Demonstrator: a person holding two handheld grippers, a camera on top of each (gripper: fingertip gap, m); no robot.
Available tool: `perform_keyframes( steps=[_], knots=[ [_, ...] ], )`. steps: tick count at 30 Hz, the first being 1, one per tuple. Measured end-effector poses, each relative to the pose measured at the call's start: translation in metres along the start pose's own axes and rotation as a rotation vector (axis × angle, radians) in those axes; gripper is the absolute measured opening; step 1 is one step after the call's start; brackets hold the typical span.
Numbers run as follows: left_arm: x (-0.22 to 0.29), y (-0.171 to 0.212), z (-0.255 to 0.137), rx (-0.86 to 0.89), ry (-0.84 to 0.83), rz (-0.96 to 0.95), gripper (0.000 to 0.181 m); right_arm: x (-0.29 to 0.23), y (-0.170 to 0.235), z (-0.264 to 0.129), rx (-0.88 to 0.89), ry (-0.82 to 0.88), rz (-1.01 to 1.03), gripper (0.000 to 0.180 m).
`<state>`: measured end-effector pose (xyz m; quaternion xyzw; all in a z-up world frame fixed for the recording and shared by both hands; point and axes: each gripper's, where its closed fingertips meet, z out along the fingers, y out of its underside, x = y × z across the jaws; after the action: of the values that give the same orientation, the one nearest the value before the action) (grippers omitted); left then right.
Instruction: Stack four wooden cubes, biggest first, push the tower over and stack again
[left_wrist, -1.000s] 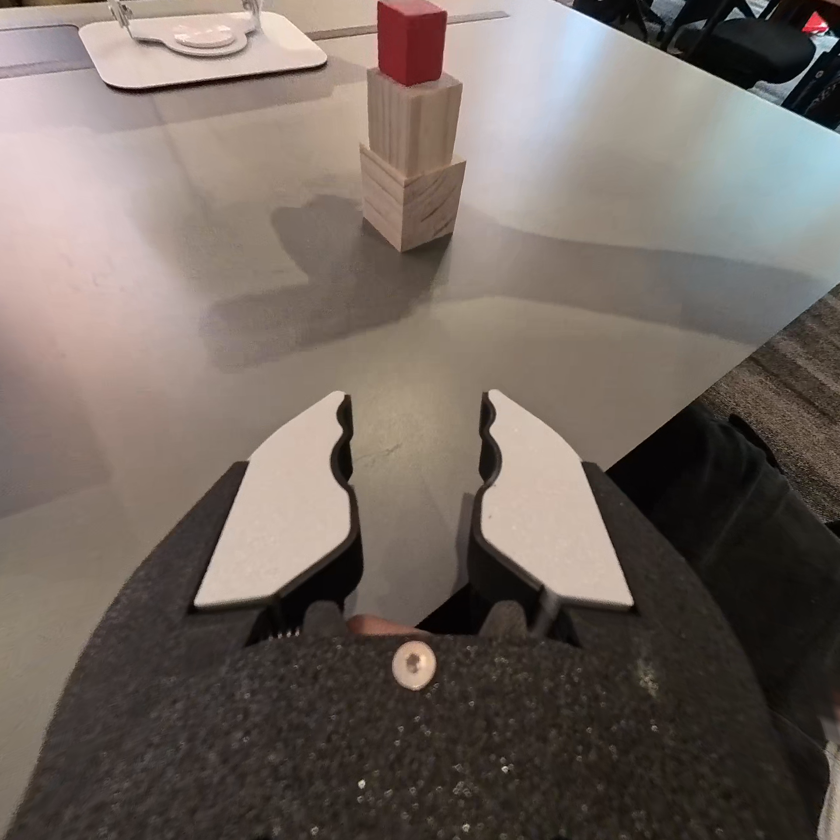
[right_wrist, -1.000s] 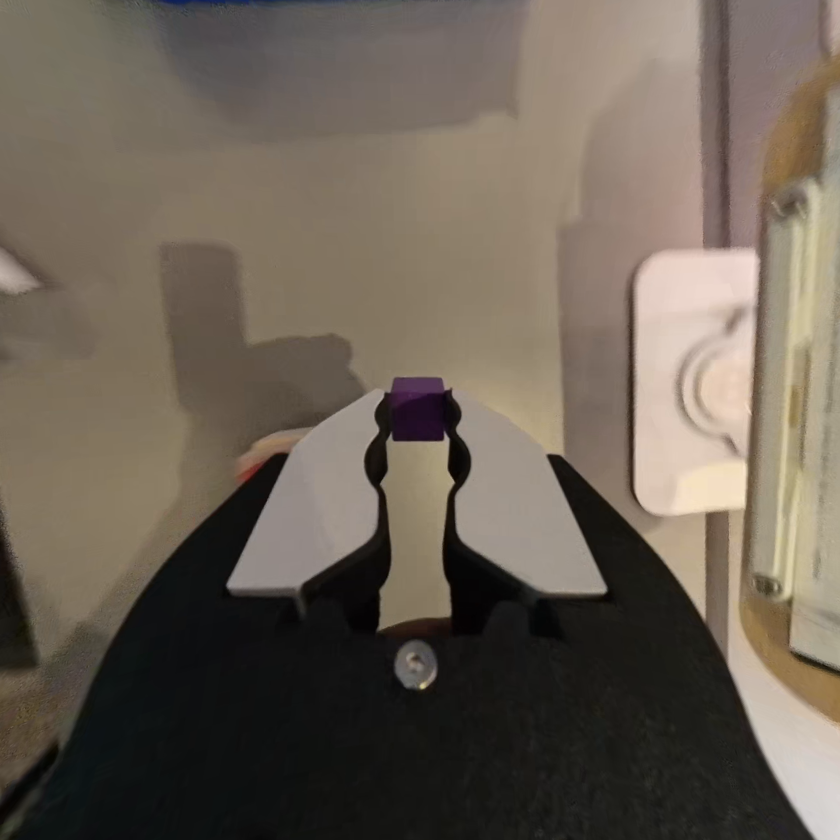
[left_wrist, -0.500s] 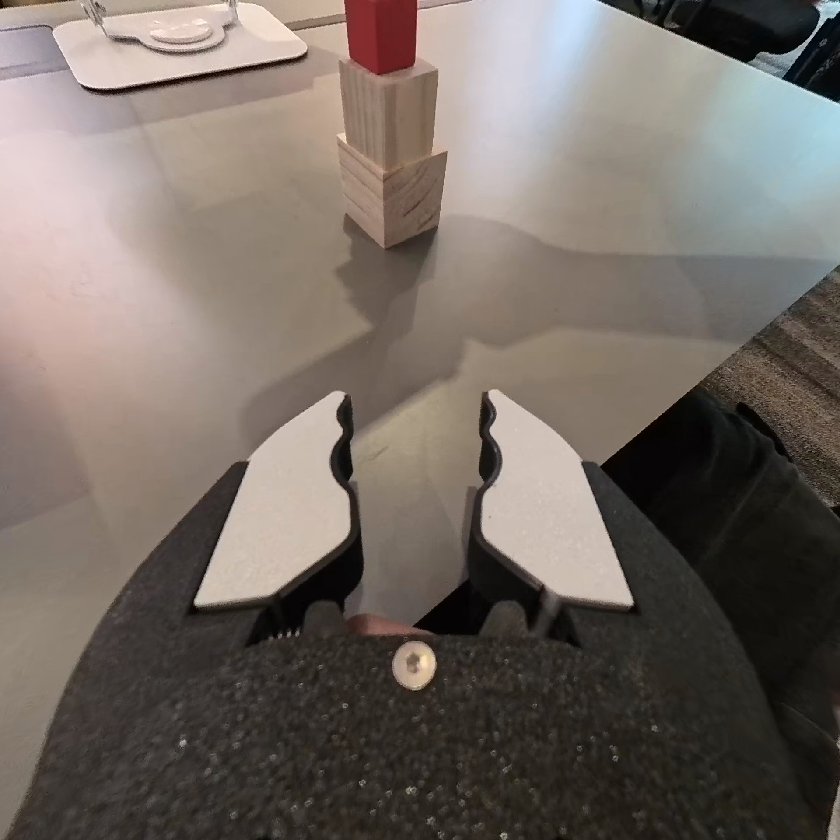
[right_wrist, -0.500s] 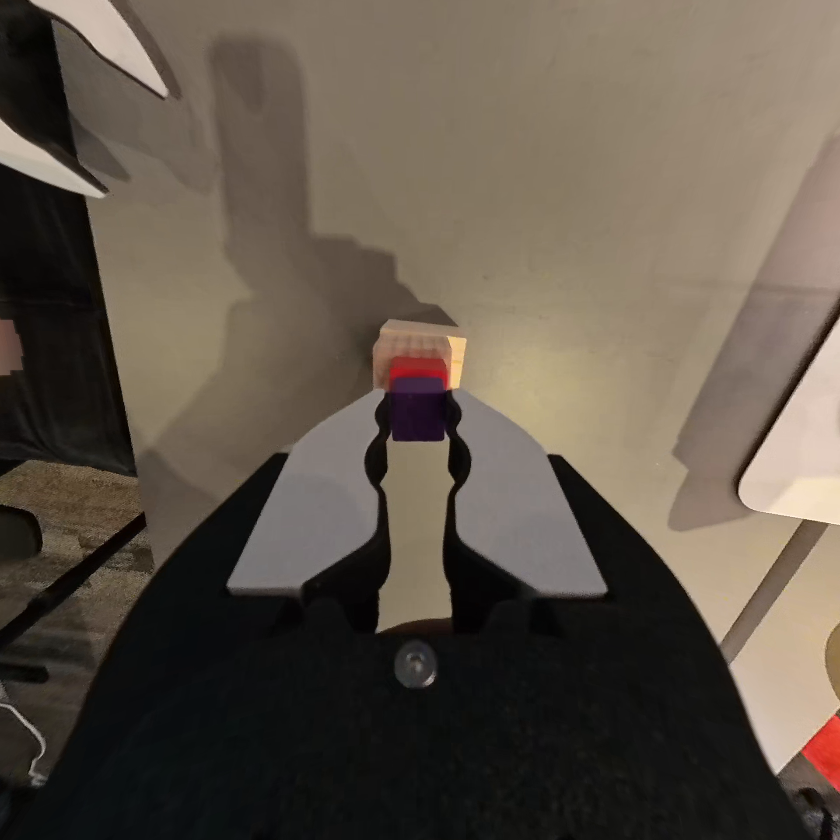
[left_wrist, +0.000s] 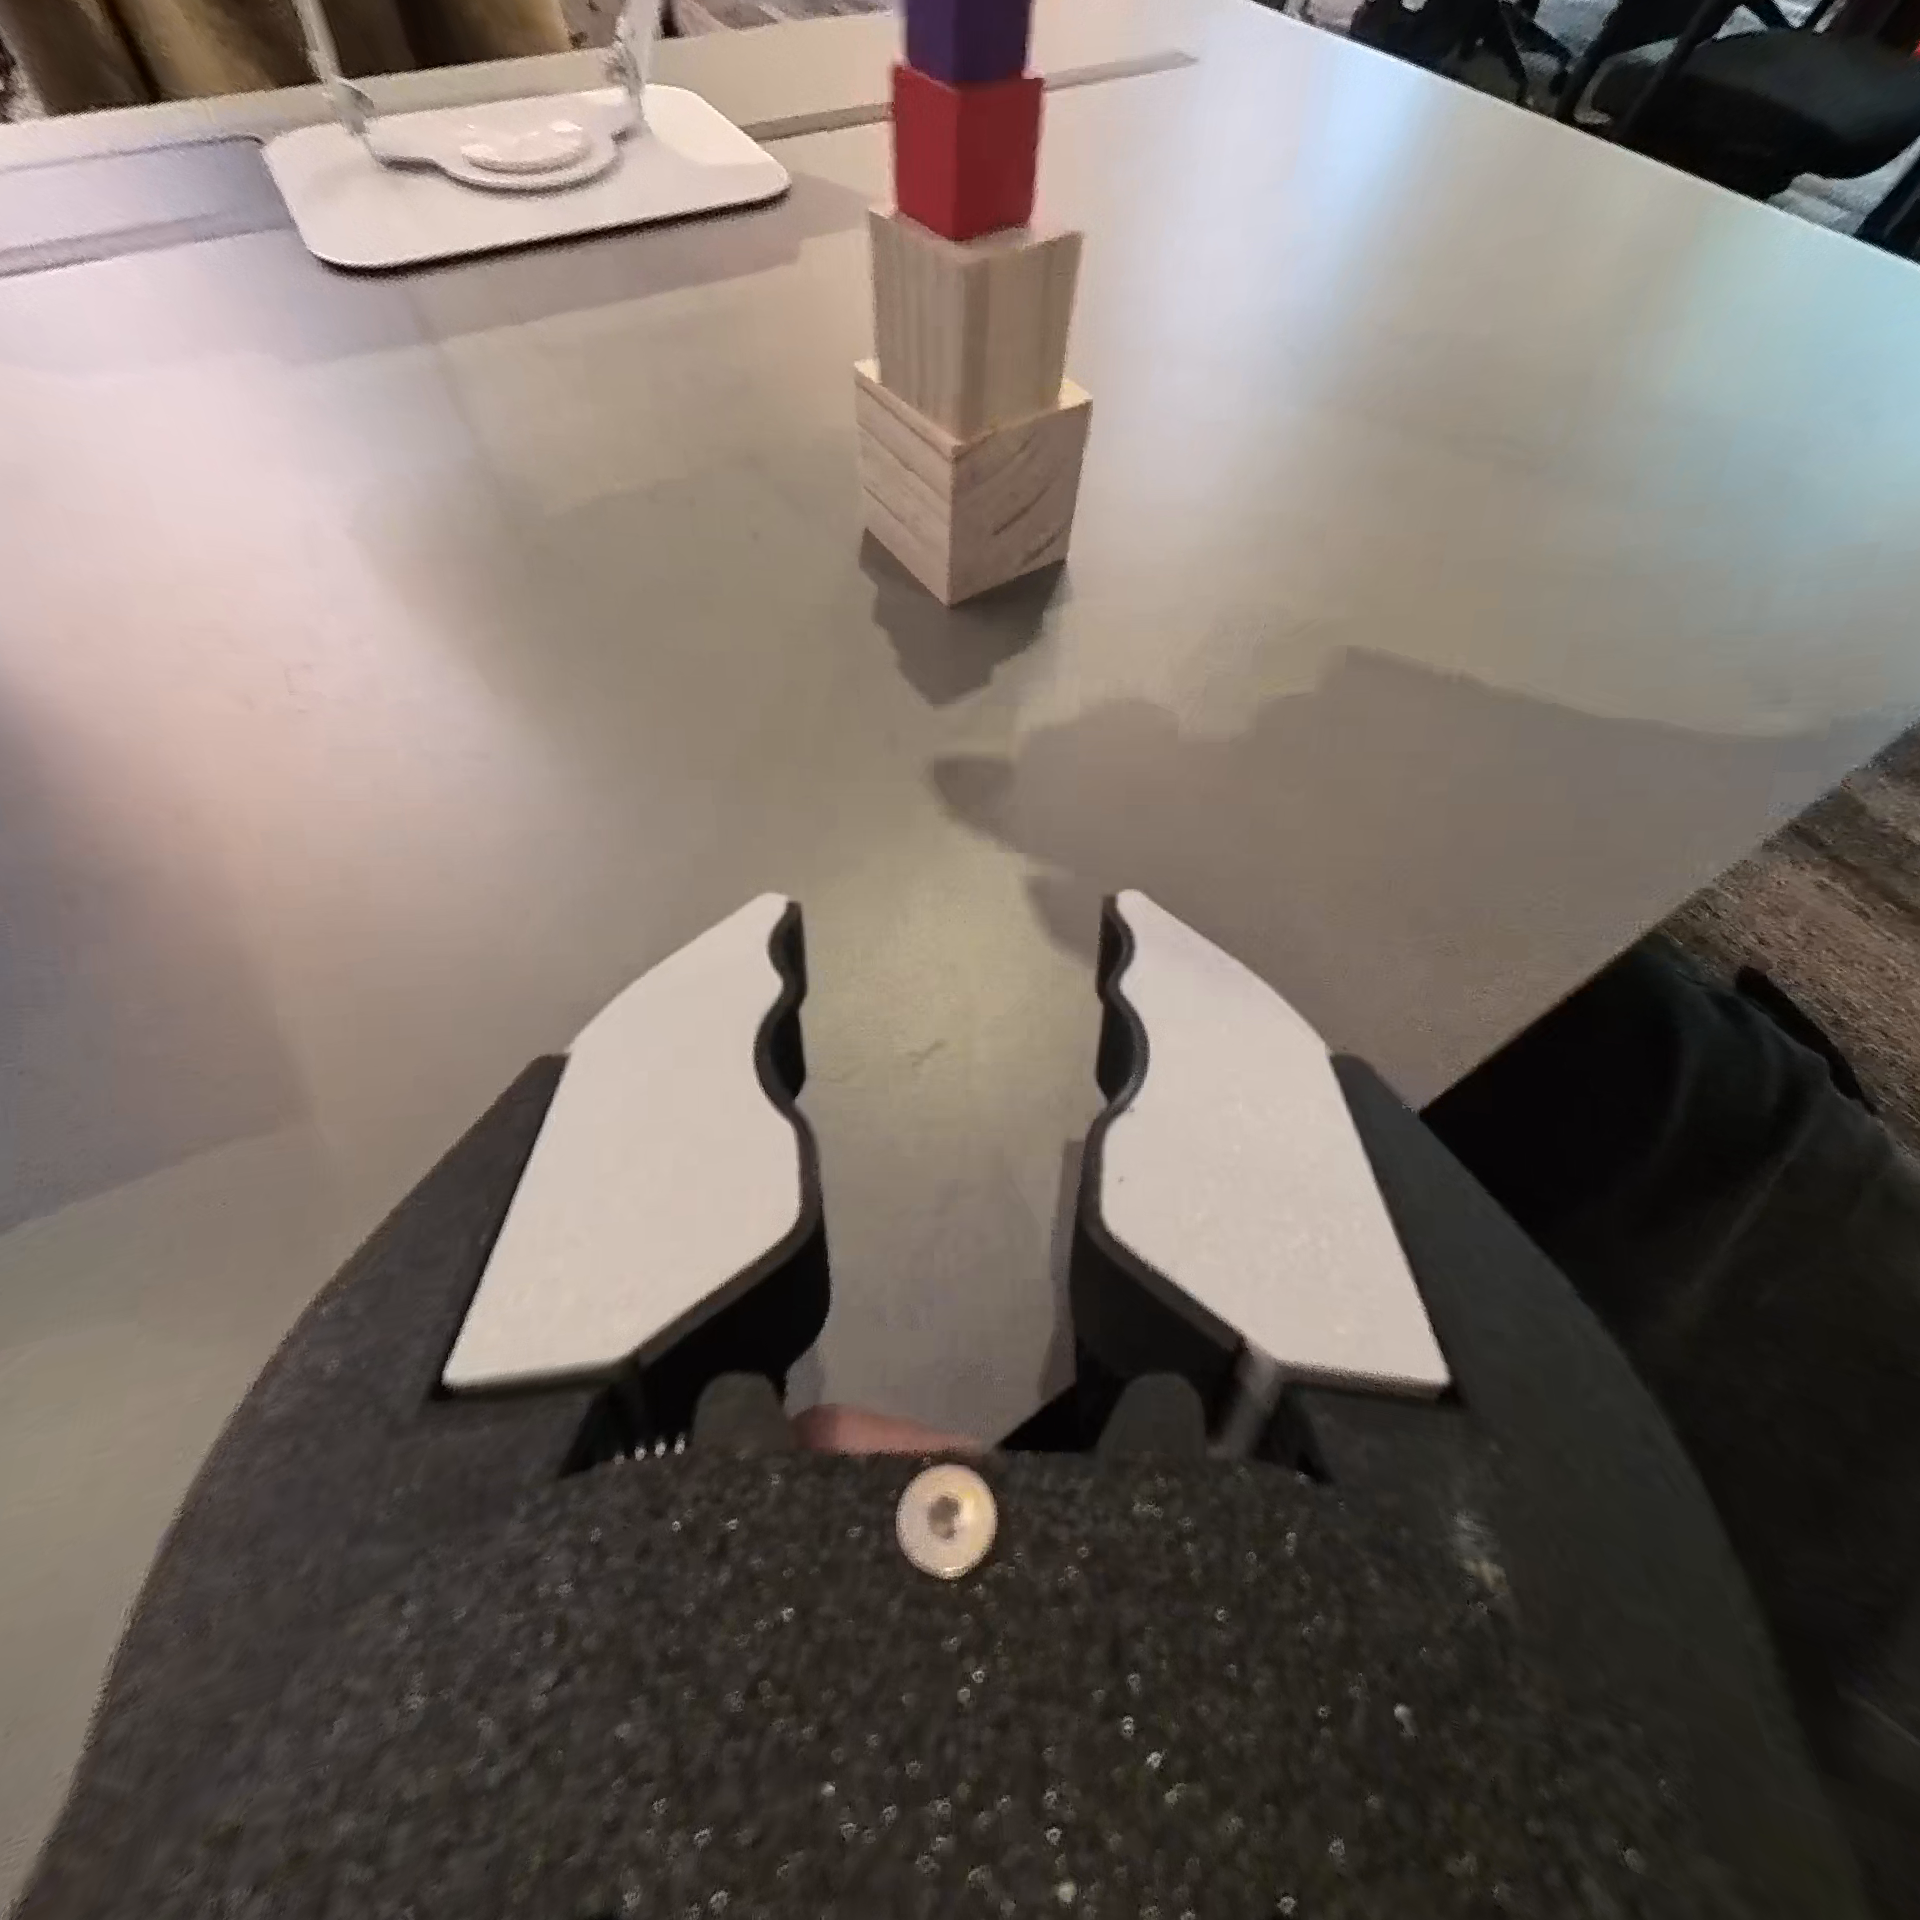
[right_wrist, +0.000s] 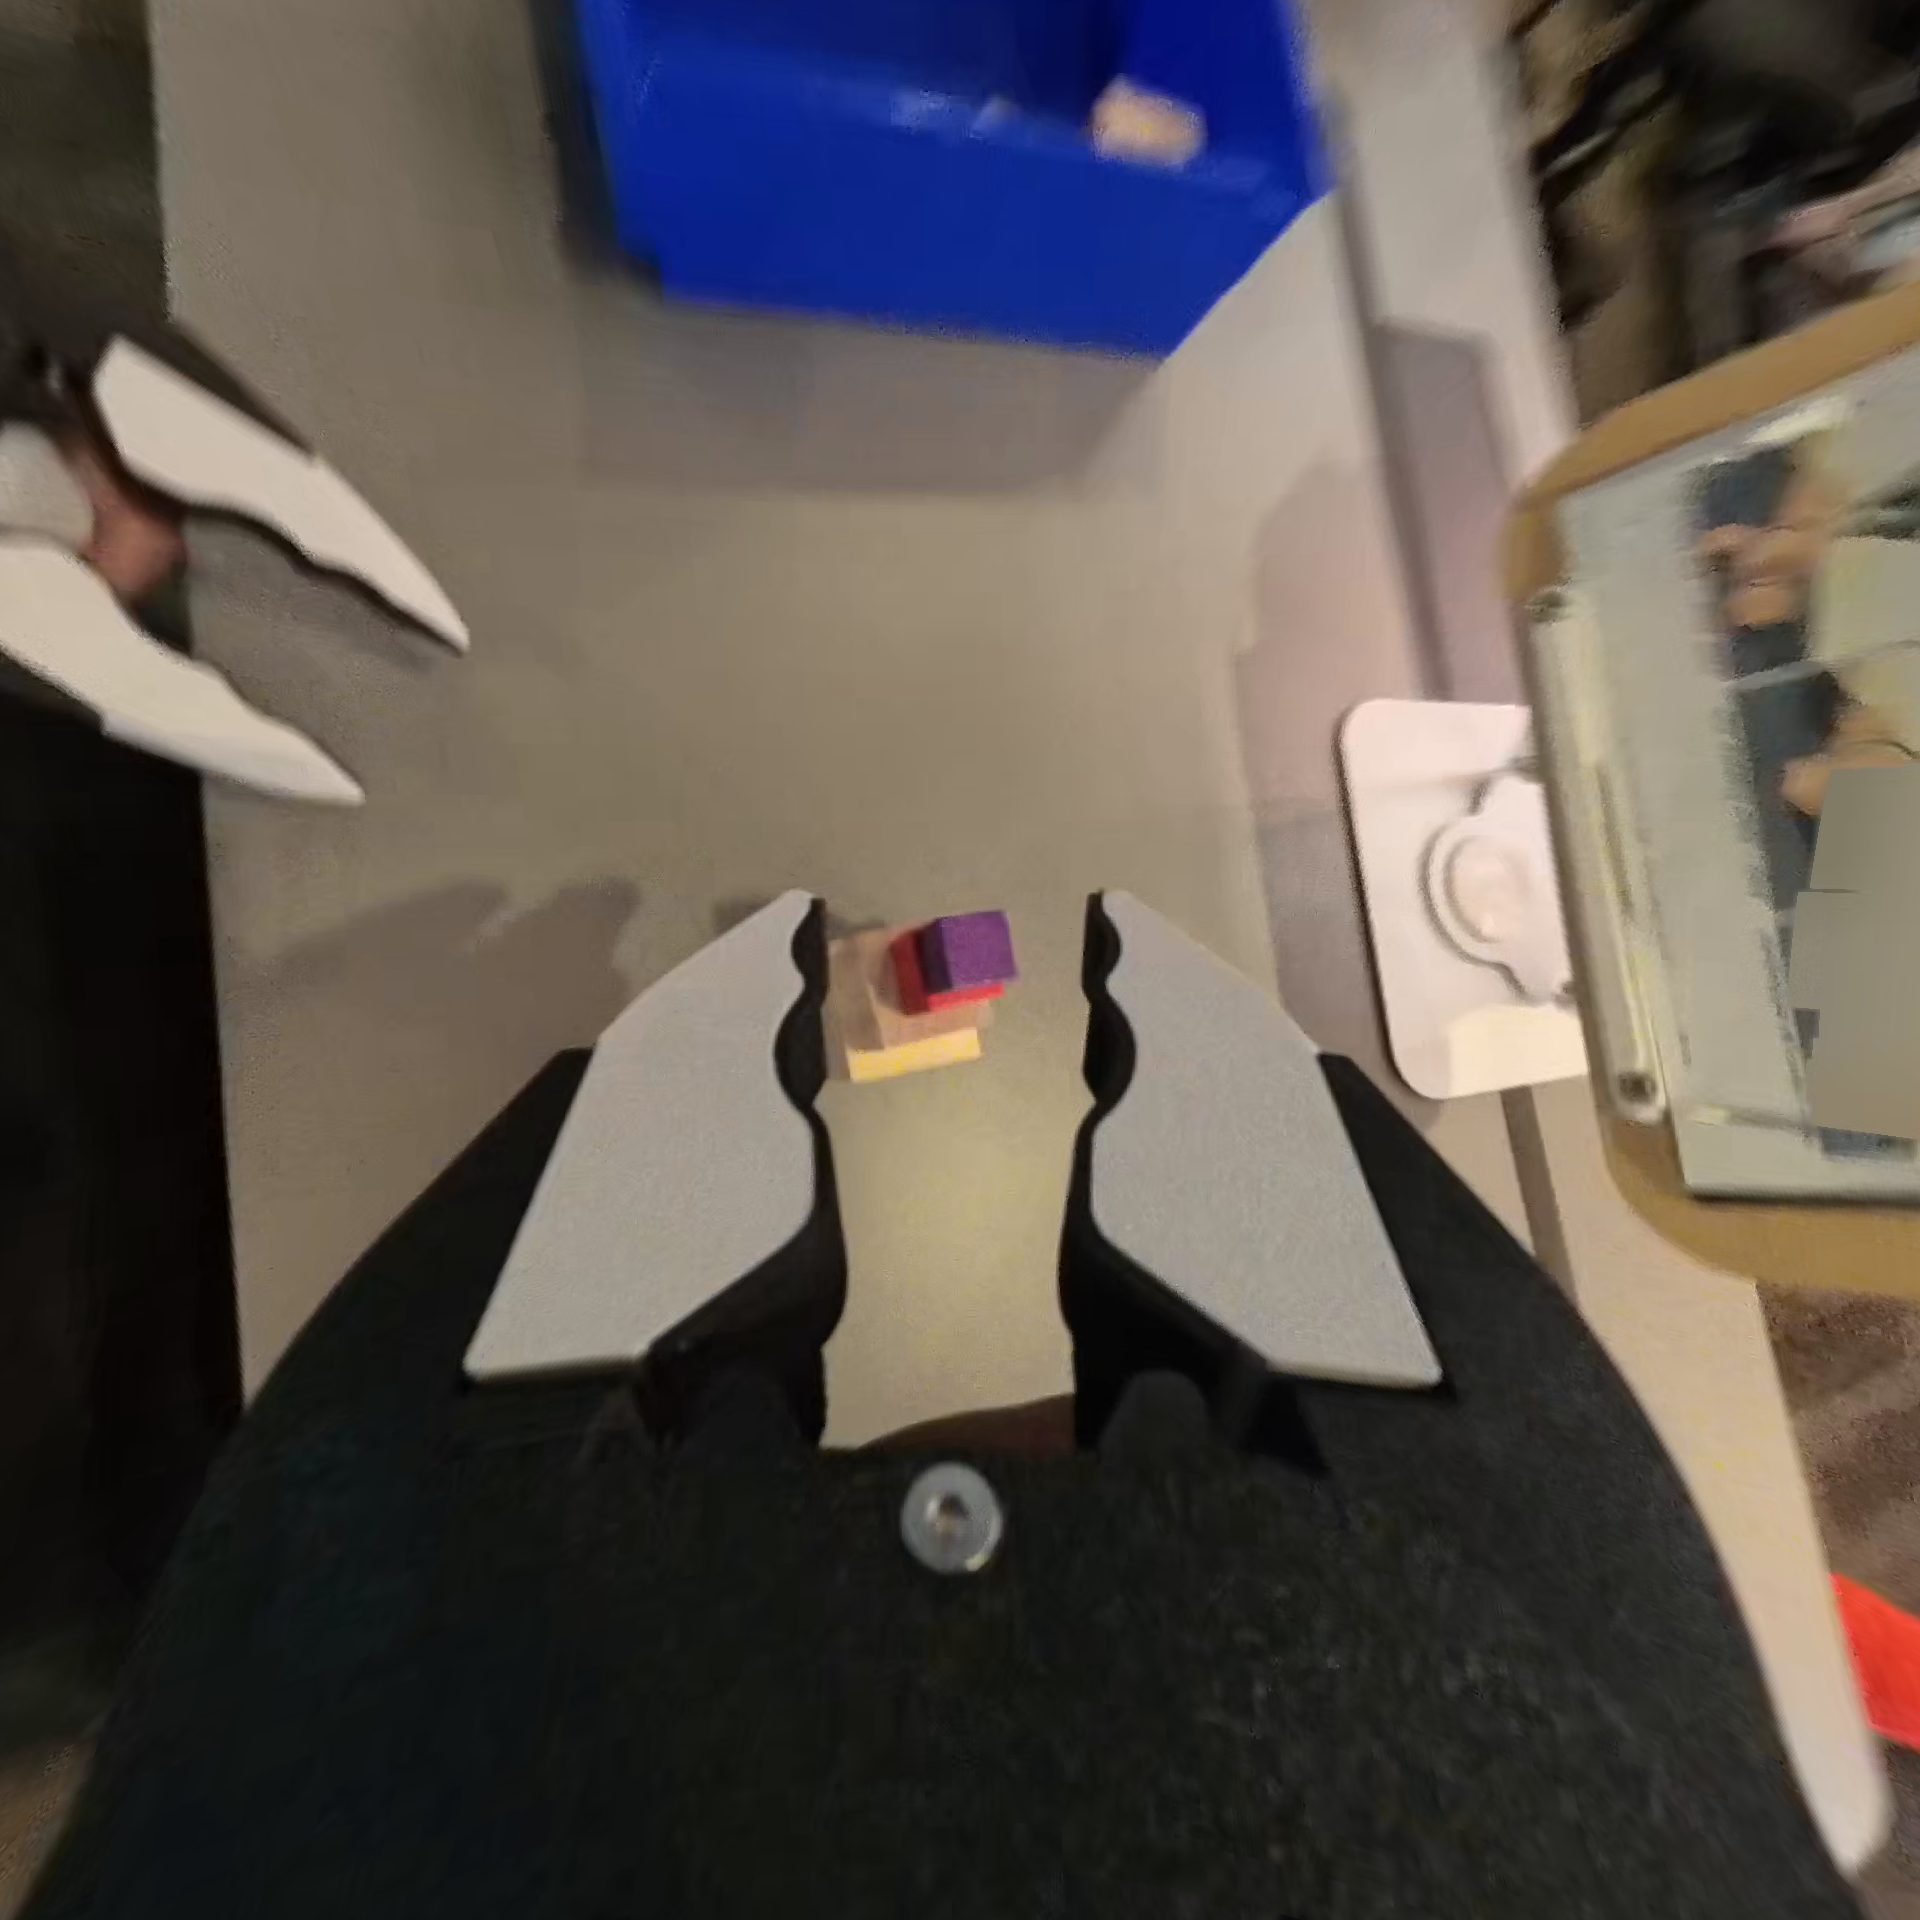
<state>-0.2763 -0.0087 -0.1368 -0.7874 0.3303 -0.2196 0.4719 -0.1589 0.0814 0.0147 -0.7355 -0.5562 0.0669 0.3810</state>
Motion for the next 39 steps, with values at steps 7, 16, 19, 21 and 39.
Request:
perform_keyframes(
  steps=[7, 16, 19, 21, 39],
  knots=[
    [-0.010, -0.008, -0.005, 0.042, -0.081, -0.023, 0.054, -0.075, 0.083, -0.001, 0.304, 0.346, 0.468, 0.043],
    [0.007, -0.015, -0.003, 0.074, -0.168, 0.119, 0.055, -0.131, 0.131, -0.005, 0.347, 0.506, 0.498, 0.035],
    [0.008, -0.015, 0.003, 0.080, -0.201, 0.193, 0.054, -0.137, 0.132, -0.004, 0.377, 0.488, 0.520, 0.033],
    [0.010, -0.010, 0.007, 0.063, -0.203, 0.203, 0.054, -0.135, 0.137, -0.004, 0.373, 0.508, 0.527, 0.033],
    [0.036, -0.004, 0.014, 0.053, -0.133, 0.259, 0.047, -0.133, 0.148, -0.002, 0.352, 0.497, 0.516, 0.027]
  ],
)
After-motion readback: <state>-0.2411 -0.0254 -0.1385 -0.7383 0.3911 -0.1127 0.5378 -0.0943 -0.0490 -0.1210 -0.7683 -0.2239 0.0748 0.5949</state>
